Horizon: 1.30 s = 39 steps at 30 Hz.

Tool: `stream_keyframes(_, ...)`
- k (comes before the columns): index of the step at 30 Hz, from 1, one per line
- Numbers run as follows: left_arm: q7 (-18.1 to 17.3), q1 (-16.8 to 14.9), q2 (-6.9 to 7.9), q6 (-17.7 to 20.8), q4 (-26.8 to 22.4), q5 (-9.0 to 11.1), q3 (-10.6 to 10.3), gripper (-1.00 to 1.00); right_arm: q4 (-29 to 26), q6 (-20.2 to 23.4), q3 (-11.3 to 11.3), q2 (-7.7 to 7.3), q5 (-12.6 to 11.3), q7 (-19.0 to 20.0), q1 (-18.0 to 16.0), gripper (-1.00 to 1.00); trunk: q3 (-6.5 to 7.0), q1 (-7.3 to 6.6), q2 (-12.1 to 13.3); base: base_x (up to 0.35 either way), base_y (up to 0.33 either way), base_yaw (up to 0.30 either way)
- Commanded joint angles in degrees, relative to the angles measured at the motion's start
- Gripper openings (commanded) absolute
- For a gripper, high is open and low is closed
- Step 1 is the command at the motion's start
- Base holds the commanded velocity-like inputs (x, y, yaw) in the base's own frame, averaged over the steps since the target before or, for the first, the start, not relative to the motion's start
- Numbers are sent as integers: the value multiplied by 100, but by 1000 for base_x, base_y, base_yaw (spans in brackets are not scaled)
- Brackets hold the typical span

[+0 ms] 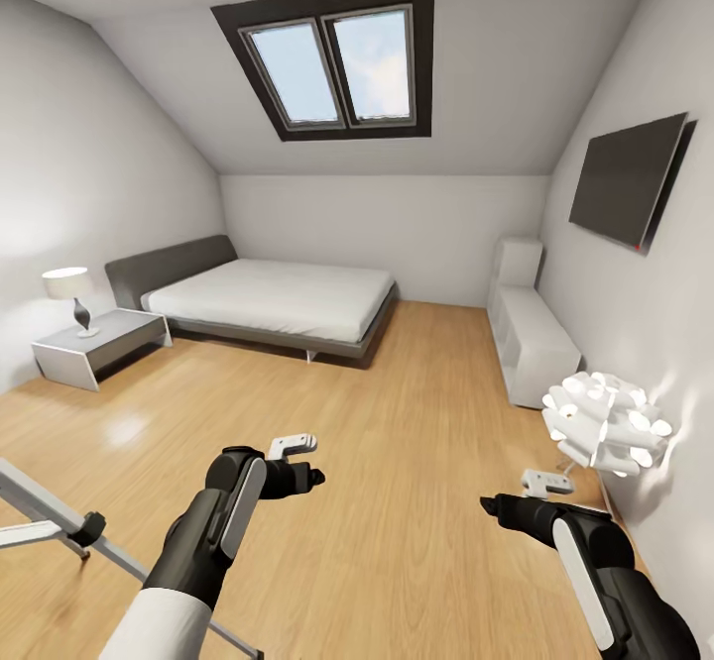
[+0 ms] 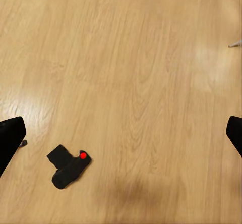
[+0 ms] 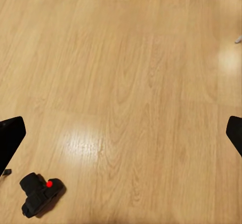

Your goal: Attach the digital camera to the camera tripod in the bedroom.

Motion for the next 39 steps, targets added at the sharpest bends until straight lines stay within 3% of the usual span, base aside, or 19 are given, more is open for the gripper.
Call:
stream_keyframes(1,36,-4,0,22,-3,50,-1,100,-5,25,-6,0,-13,12,-4,100,-25,22,-45,0,0,0)
stream_keyframes(18,67,-4,28,7,545,59,9,100,-36,30,50,-2,-28,30,-4,100,-330,396,-727,0,0,0)
stream_keyframes(39,68,-4,54,5,584,71,1,100,-58,420,15,0,-29,344,-4,100,-707,857,-1569,0,0,0)
